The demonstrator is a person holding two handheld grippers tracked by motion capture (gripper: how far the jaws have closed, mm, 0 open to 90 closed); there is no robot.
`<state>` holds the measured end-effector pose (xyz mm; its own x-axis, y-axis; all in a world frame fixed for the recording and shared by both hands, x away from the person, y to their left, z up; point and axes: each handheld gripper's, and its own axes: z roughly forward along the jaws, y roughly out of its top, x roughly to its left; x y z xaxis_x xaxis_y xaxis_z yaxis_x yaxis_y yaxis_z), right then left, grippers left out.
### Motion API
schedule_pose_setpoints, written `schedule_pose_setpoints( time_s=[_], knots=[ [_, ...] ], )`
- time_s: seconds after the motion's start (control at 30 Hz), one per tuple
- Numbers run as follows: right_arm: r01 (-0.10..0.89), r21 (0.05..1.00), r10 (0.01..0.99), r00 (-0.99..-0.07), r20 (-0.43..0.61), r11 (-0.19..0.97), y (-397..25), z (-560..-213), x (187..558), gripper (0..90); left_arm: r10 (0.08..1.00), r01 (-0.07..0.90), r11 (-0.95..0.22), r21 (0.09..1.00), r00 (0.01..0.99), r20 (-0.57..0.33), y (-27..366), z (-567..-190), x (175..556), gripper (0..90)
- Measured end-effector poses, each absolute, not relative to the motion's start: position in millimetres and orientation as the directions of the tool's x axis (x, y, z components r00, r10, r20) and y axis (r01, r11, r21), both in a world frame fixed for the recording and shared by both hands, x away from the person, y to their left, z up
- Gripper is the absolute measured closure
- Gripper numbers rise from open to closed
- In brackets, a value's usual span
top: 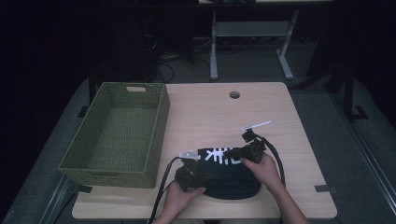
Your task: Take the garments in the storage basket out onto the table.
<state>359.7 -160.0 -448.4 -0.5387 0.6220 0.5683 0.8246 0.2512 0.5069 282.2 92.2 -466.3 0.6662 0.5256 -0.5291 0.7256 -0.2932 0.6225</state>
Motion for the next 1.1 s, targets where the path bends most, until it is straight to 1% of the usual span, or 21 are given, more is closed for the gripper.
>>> schedule_pose_setpoints(
  time_s=[0.03,0.07,0.17,0.2,0.3,0.4,0.43,0.47,0.5,0.57,0.6,0.67,0.77,0.93,1.1],
  knots=[
    [0.82,0.519,0.613,-0.543,0.573,0.241,-162.7,-444.6,355.9,70.5,0.525,0.729,-0.286,0.622,0.662,-0.535,93.3,-464.1,282.5,69.0],
    [0.82,0.519,0.613,-0.543,0.573,0.241,-162.7,-444.6,355.9,70.5,0.525,0.728,-0.286,0.623,0.663,-0.534,93.9,-462.3,282.8,69.0],
    [0.814,0.535,0.617,-0.545,0.568,0.227,-169.6,-436.7,349.7,64.9,0.535,0.725,-0.256,0.64,0.658,-0.531,99.3,-451.8,285.9,66.6],
    [0.814,0.535,0.617,-0.545,0.568,0.227,-169.6,-436.7,349.7,64.9,0.535,0.725,-0.256,0.64,0.658,-0.531,99.3,-451.8,285.9,66.2],
    [0.813,0.543,0.629,-0.539,0.561,0.212,-182.8,-432.1,344.5,61.0,0.557,0.735,-0.207,0.646,0.631,-0.54,107.7,-445.8,292.4,65.0],
    [0.813,0.548,0.636,-0.532,0.559,0.198,-189.4,-430.8,341.6,58.7,0.571,0.739,-0.186,0.648,0.618,-0.541,111.4,-445.4,295.1,64.1],
    [0.815,0.548,0.645,-0.525,0.556,0.19,-196.4,-429.9,338.7,55.1,0.583,0.743,-0.171,0.647,0.606,-0.541,113.8,-445.9,296.8,62.8],
    [0.815,0.548,0.645,-0.525,0.556,0.19,-196.4,-429.9,338.7,55.1,0.583,0.743,-0.171,0.647,0.606,-0.541,113.8,-445.9,296.8,62.0],
    [0.816,0.548,0.657,-0.516,0.55,0.182,-202.5,-428.7,335.6,52.1,0.594,0.747,-0.154,0.646,0.593,-0.544,115.4,-446.9,298.7,60.7],
    [0.813,0.555,0.658,-0.517,0.547,0.177,-205.8,-428.5,334.1,51.8,0.605,0.751,-0.138,0.645,0.58,-0.545,116.6,-447.4,300.1,60.0],
    [0.81,0.561,0.667,-0.512,0.541,0.167,-212.1,-429.0,329.7,49.6,0.614,0.754,-0.127,0.644,0.57,-0.546,117.6,-447.8,301.3,58.4],
    [0.811,0.561,0.669,-0.51,0.541,0.164,-214.3,-429.6,328.4,49.0,0.62,0.757,-0.122,0.642,0.563,-0.546,118.3,-448.2,302.2,57.6],
    [0.82,0.556,0.683,-0.485,0.546,0.138,-227.3,-435.4,322.7,46.5,0.642,0.764,-0.109,0.636,0.542,-0.541,120.3,-450.1,304.6,53.5],
    [0.824,0.555,0.693,-0.464,0.551,0.11,-238.9,-440.8,316.8,44.7,0.654,0.776,-0.101,0.623,0.523,-0.546,121.6,-453.2,306.8,51.8],
    [0.835,0.545,0.712,-0.43,0.556,0.079,-251.5,-447.5,310.7,41.6,0.661,0.793,-0.085,0.603,0.497,-0.561,123.0,-457.5,309.3,47.0]
  ],
)
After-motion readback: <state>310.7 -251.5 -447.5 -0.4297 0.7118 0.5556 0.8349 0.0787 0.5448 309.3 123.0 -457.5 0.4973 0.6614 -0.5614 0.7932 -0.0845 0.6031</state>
